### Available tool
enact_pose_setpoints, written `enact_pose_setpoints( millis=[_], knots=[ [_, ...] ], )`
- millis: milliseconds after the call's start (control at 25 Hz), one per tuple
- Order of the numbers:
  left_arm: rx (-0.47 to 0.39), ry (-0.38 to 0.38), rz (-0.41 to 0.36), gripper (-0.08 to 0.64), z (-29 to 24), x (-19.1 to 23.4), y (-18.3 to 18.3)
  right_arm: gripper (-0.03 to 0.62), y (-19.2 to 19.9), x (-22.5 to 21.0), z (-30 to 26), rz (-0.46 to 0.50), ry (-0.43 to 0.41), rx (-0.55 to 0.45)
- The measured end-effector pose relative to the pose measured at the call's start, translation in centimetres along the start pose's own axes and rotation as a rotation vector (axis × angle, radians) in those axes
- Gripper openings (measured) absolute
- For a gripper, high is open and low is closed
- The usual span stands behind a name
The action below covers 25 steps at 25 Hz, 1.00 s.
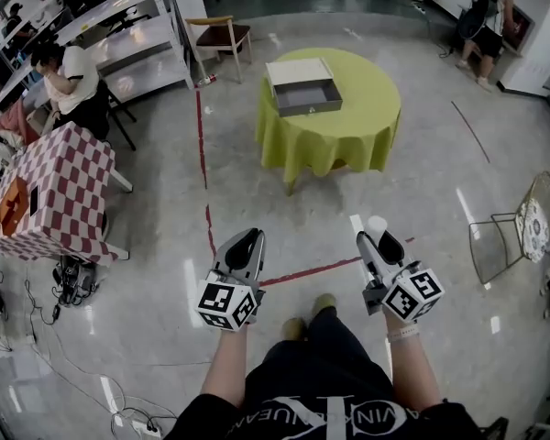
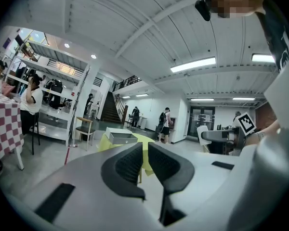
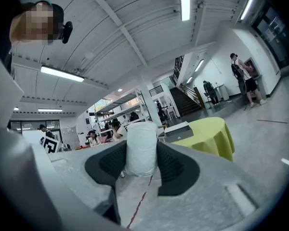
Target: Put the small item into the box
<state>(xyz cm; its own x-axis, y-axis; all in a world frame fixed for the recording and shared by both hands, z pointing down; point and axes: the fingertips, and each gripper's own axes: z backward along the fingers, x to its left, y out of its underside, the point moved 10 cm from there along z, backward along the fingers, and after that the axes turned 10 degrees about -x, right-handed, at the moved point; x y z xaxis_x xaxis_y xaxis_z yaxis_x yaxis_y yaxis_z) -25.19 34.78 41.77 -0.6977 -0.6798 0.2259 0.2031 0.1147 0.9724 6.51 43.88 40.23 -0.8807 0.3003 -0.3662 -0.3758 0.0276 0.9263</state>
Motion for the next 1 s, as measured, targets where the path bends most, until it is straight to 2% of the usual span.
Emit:
enact_pose_setpoints(
  millis=[240,400,640,840,1000],
  knots=[
    [0.028,-0.035,0.014,0.037,-0.7,1.6,1.2,0.189,1.1,-1.2,-2.0,-0.022,0.007,0.021],
    [0.022,-0.062,0.009,0.037,-2.3,2.9,0.8,0.189,1.1,-2.5,-4.6,-0.017,-0.025,0.031],
    [0.012,-0.093,0.005,0.037,-6.8,5.4,-0.1,0.190,0.0,-5.7,-9.7,-0.027,-0.053,0.032],
    [0.004,-0.067,-0.001,0.037,-11.4,6.2,-0.5,0.189,-1.0,-8.8,-13.4,-0.028,-0.075,0.031],
    [-0.009,-0.075,0.000,0.037,-14.7,6.9,-0.8,0.189,-1.9,-11.1,-16.1,-0.027,-0.101,0.029]
  ],
)
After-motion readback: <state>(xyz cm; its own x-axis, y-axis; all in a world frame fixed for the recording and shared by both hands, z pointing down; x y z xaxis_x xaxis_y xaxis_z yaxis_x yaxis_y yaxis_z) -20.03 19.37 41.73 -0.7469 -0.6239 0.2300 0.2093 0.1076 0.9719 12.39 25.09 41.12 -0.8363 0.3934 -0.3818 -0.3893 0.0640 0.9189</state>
